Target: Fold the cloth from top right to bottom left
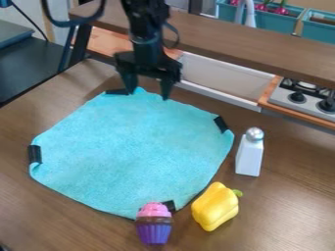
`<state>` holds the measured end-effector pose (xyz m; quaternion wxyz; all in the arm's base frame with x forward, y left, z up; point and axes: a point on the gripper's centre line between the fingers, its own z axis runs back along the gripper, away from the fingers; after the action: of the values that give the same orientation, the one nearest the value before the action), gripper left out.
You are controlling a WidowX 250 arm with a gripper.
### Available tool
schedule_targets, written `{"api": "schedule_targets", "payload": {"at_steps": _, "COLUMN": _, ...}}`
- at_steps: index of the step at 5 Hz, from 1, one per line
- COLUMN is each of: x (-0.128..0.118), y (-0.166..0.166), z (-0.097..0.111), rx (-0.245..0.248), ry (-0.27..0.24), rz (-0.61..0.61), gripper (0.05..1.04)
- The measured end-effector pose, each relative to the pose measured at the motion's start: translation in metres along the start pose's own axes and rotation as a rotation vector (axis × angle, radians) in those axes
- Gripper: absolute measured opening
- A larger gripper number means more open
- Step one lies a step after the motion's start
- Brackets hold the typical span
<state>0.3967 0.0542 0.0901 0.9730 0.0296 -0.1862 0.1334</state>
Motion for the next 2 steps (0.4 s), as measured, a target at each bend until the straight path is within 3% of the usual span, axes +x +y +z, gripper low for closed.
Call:
{"api": "schedule_targets", "payload": {"at_steps": 1, "x": 0.004, "y": -0.029, "z": -0.006, "rx": 0.003, "ry": -0.061, "rz": 0.038, "gripper": 1.001}}
{"api": "schedule_targets", "payload": {"at_steps": 2, "x": 0.006, "y": -0.049, "z": -0.021, "rx": 0.038, "ry": -0.089, "rz": 0.137, "gripper": 1.001}}
